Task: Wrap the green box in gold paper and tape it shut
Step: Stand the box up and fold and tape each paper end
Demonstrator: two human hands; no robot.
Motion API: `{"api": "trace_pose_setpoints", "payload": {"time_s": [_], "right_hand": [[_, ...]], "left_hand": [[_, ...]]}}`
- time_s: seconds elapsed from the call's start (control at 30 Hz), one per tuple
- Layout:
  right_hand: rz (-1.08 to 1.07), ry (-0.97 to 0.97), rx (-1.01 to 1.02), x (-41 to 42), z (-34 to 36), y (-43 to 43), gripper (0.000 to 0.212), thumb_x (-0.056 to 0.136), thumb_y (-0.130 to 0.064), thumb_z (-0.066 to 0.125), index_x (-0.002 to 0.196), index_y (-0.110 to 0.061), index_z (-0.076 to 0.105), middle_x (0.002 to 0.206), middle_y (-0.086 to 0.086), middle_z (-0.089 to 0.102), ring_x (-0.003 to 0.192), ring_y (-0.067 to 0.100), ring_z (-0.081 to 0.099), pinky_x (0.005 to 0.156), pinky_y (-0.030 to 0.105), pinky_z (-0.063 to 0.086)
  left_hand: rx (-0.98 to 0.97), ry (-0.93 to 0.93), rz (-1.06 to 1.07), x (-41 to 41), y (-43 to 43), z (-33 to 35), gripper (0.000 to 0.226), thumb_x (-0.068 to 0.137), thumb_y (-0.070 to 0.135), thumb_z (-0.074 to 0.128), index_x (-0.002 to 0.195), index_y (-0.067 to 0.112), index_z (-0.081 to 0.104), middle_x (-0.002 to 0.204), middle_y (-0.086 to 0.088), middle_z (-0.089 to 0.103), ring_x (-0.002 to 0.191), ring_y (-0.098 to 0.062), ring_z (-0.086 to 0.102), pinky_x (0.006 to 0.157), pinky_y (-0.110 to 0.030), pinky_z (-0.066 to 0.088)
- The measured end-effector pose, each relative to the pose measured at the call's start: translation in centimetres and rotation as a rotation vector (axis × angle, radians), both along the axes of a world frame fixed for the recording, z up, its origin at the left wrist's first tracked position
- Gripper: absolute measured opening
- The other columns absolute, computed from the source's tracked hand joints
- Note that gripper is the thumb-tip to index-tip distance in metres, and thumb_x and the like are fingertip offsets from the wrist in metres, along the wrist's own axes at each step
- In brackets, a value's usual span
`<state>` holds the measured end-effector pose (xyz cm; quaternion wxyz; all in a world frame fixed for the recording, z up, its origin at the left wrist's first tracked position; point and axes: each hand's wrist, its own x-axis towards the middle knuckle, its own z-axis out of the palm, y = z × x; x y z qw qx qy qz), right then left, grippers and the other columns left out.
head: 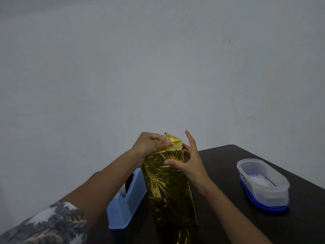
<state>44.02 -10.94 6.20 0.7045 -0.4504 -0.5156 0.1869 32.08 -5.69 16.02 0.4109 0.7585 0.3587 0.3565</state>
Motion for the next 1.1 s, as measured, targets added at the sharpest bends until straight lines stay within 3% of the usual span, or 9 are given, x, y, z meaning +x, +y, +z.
{"api": "trace_pose_setpoints", "payload": {"time_s": [0.13, 0.23, 0.37, 0.5, 0.73, 0.87, 0.93, 1.03, 1.1], "right_hand": [[-0.027, -0.013, 0.001, 0.1, -0.3, 0.2, 0.114, 0.046, -0.051, 0.086, 0.131, -0.064, 0.012, 0.146, 0.002, 0.040, 0.135, 0.019, 0.035, 0.108, 0.038, 0.033], [-0.036, -0.015, 0.001, 0.1, -0.3, 0.3, 0.111, 0.045, -0.053, 0.085, 0.127, -0.070, 0.013, 0.145, 0.000, 0.041, 0.134, 0.018, 0.037, 0.108, 0.040, 0.034], [-0.024, -0.021, 0.019, 0.1, -0.3, 0.2, 0.107, 0.048, -0.046, 0.085, 0.127, -0.067, 0.015, 0.144, 0.001, 0.042, 0.134, 0.019, 0.037, 0.105, 0.035, 0.034], [-0.036, -0.030, 0.010, 0.2, -0.1, 0.1, 0.109, 0.046, -0.052, 0.087, 0.126, -0.070, 0.015, 0.143, -0.001, 0.043, 0.134, 0.020, 0.038, 0.109, 0.045, 0.035], [-0.010, -0.017, -0.006, 0.3, -0.3, 0.2, 0.119, 0.046, -0.046, 0.089, 0.131, -0.066, 0.008, 0.145, 0.003, 0.041, 0.134, 0.022, 0.038, 0.109, 0.047, 0.035], [0.057, -0.036, -0.030, 0.9, 0.2, -0.2, 0.118, 0.055, -0.033, 0.081, 0.144, -0.047, 0.005, 0.151, 0.001, 0.031, 0.137, 0.021, 0.031, 0.103, 0.031, 0.031], [0.097, -0.080, -0.074, 1.5, 0.4, -0.1, 0.124, 0.051, -0.049, 0.083, 0.147, -0.043, 0.004, 0.146, -0.016, 0.027, 0.135, 0.013, 0.027, 0.102, 0.030, 0.029], [0.143, -0.040, -0.136, 2.6, 0.2, 0.5, 0.132, 0.036, -0.068, 0.081, 0.143, -0.049, 0.006, 0.145, -0.016, 0.031, 0.133, 0.010, 0.029, 0.109, 0.038, 0.030], [0.064, 0.027, -0.151, 2.8, -0.4, 1.1, 0.121, 0.046, -0.063, 0.078, 0.142, -0.048, 0.006, 0.150, -0.003, 0.032, 0.140, 0.019, 0.027, 0.109, 0.039, 0.027]], "left_hand": [[0.137, 0.031, 0.000, 0.1, 0.0, -0.6, 0.009, 0.078, 0.019, 0.075, 0.086, 0.015, 0.074, 0.089, 0.007, 0.069, 0.091, -0.016, 0.062, 0.070, -0.022, 0.049], [0.187, 0.127, 0.099, 0.3, 1.0, -0.6, 0.072, 0.071, 0.027, 0.081, 0.134, 0.021, 0.047, 0.133, 0.000, 0.046, 0.124, -0.020, 0.044, 0.096, -0.034, 0.043], [-0.034, 0.186, 0.180, 1.0, 1.6, 0.0, 0.109, 0.064, 0.037, 0.085, 0.146, 0.018, 0.015, 0.148, -0.014, 0.030, 0.129, -0.034, 0.040, 0.098, -0.045, 0.046], [-0.062, 0.313, 0.231, 2.8, 1.8, 0.0, 0.110, 0.065, 0.053, 0.079, 0.145, 0.008, 0.019, 0.143, -0.016, 0.039, 0.126, -0.034, 0.044, 0.097, -0.040, 0.046], [-0.134, 0.378, 0.031, 0.9, 3.0, 0.4, 0.077, 0.060, 0.056, 0.080, 0.119, 0.009, 0.061, 0.108, -0.013, 0.068, 0.092, -0.027, 0.067, 0.075, -0.034, 0.058], [-0.113, 0.562, 0.029, 0.3, 3.2, 0.7, 0.097, 0.052, 0.082, 0.059, 0.119, 0.011, 0.057, 0.115, -0.014, 0.063, 0.100, -0.029, 0.063, 0.085, -0.041, 0.055], [-0.197, 0.468, 0.001, -1.3, 4.1, 0.7, 0.090, 0.060, 0.087, 0.043, 0.113, 0.015, 0.059, 0.109, -0.009, 0.064, 0.097, -0.023, 0.061, 0.078, -0.036, 0.053], [-0.343, 0.079, -0.083, -4.8, 5.8, -1.7, 0.041, 0.095, 0.049, 0.044, 0.092, 0.013, 0.062, 0.088, -0.007, 0.060, 0.077, -0.018, 0.058, 0.069, -0.030, 0.050], [-0.376, -0.053, -0.183, -6.5, 6.7, -4.3, 0.014, 0.092, 0.024, 0.058, 0.094, 0.011, 0.062, 0.089, -0.008, 0.060, 0.071, -0.015, 0.062, 0.067, -0.029, 0.053]]}}
